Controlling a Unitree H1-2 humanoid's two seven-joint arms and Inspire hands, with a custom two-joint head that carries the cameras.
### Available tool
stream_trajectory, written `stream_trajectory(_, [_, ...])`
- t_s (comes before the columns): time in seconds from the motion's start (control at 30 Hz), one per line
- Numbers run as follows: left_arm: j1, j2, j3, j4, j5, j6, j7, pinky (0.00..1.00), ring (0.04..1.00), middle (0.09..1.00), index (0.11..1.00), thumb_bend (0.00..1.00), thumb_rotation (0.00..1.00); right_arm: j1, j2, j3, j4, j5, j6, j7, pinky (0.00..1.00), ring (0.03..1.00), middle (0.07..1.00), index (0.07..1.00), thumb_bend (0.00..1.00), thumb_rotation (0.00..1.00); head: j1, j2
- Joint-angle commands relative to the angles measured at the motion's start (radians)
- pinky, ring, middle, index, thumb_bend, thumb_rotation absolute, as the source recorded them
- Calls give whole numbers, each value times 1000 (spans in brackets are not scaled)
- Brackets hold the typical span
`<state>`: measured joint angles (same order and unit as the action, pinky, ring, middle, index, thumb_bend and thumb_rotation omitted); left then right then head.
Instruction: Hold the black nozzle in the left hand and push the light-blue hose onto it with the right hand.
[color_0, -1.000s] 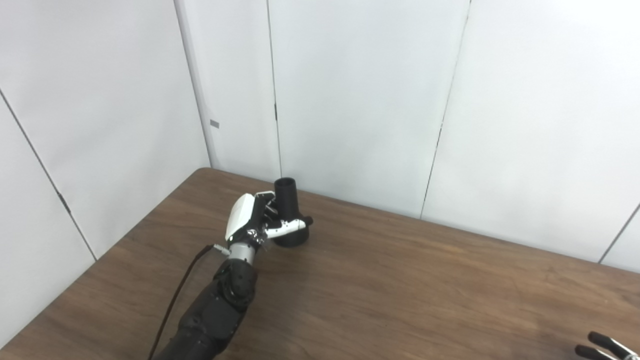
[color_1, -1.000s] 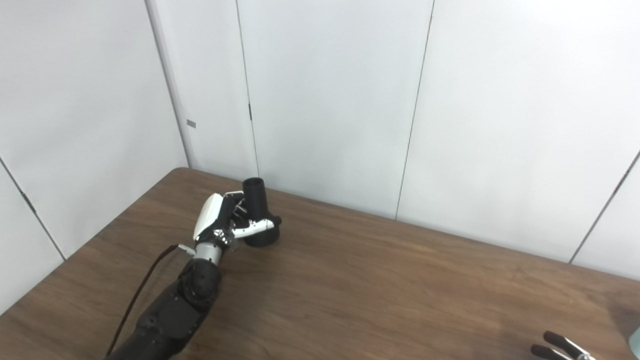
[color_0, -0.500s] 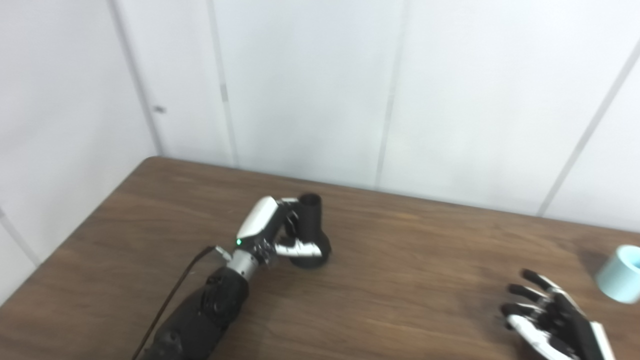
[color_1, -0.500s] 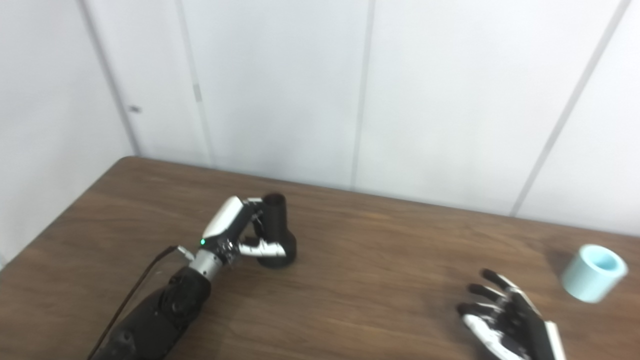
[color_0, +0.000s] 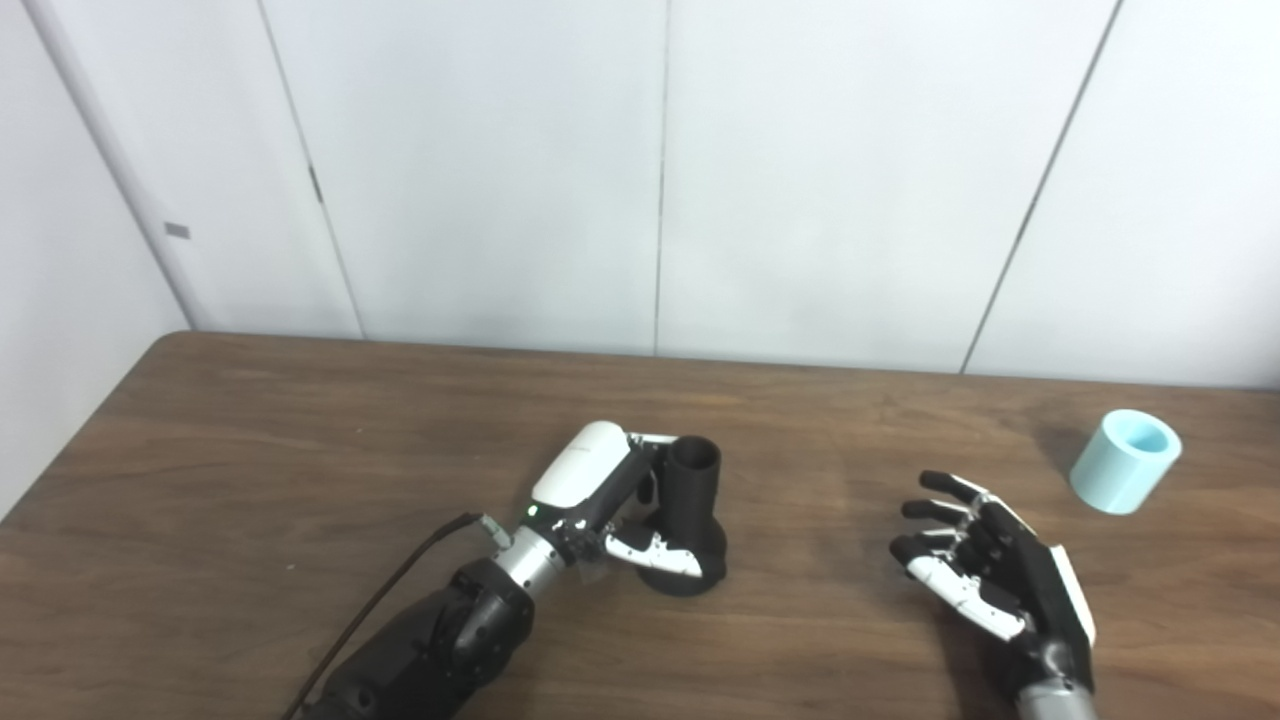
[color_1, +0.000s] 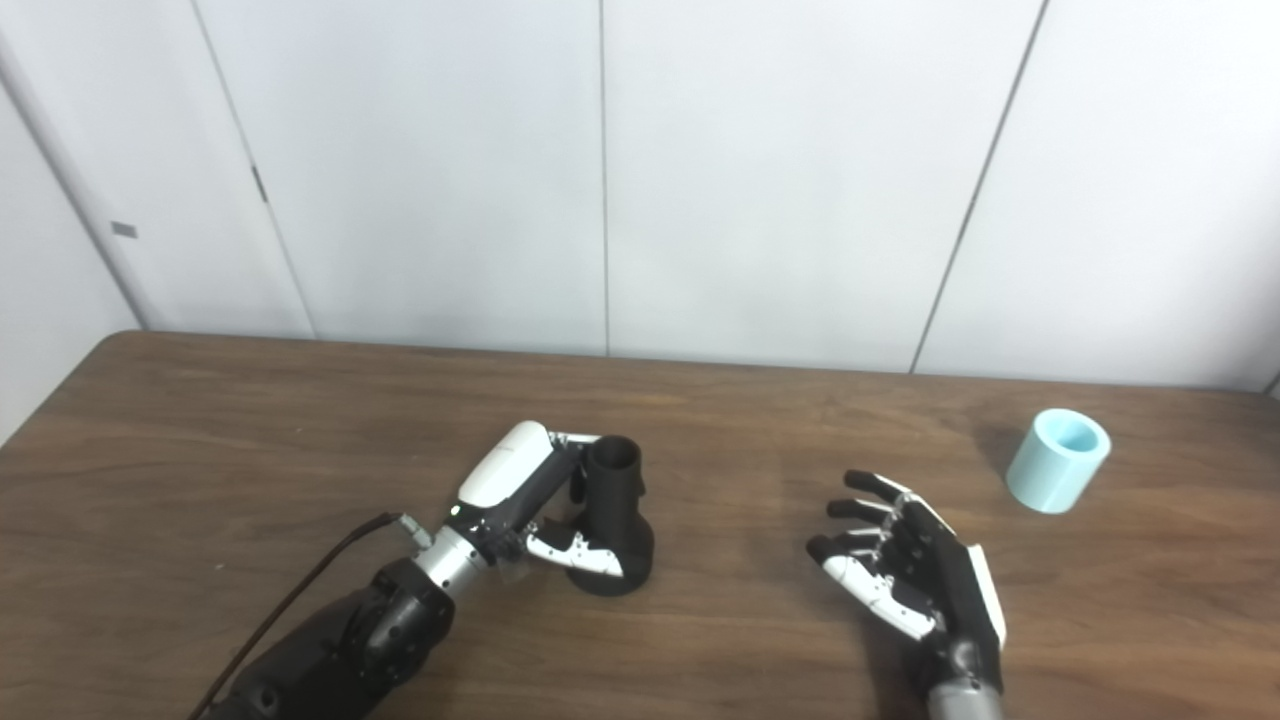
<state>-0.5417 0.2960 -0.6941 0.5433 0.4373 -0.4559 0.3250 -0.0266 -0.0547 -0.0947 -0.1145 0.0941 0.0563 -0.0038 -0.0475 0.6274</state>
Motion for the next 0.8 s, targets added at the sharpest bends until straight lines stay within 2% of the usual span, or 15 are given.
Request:
stream_trajectory(0.0, [91,-41,-93,84,-10,-14,36,307,407,444,521,502,0,-28,-5,-2,-18,1,-61,6,355,476,604,672,524,138,-6,2])
stream_trajectory(0.13, [66,-36,-172,118,-21,-14,69,305,407,443,520,502,0,-18,-7,-2,-34,-2,-50,3,362,484,614,676,532,152,-30,8])
stream_trajectory(0.23, [55,-28,-201,142,-22,-14,63,304,409,441,520,502,0,-10,-14,-2,-54,-11,-37,3,366,487,614,681,520,128,-45,11])
stream_trajectory(0.47, [38,-10,-223,209,56,-14,44,242,382,423,518,499,0,-11,-38,-20,-73,16,-19,13,362,484,616,686,538,163,-62,27])
stream_trajectory(0.67, [33,1,-231,256,102,-14,13,285,377,430,525,498,0,-32,-55,-27,-78,29,-5,21,358,478,609,686,588,230,-68,23])
stream_trajectory(0.77, [30,1,-227,268,111,-14,-16,289,374,429,523,498,0,-51,-67,-30,-83,34,-7,30,356,485,607,686,591,220,-79,18])
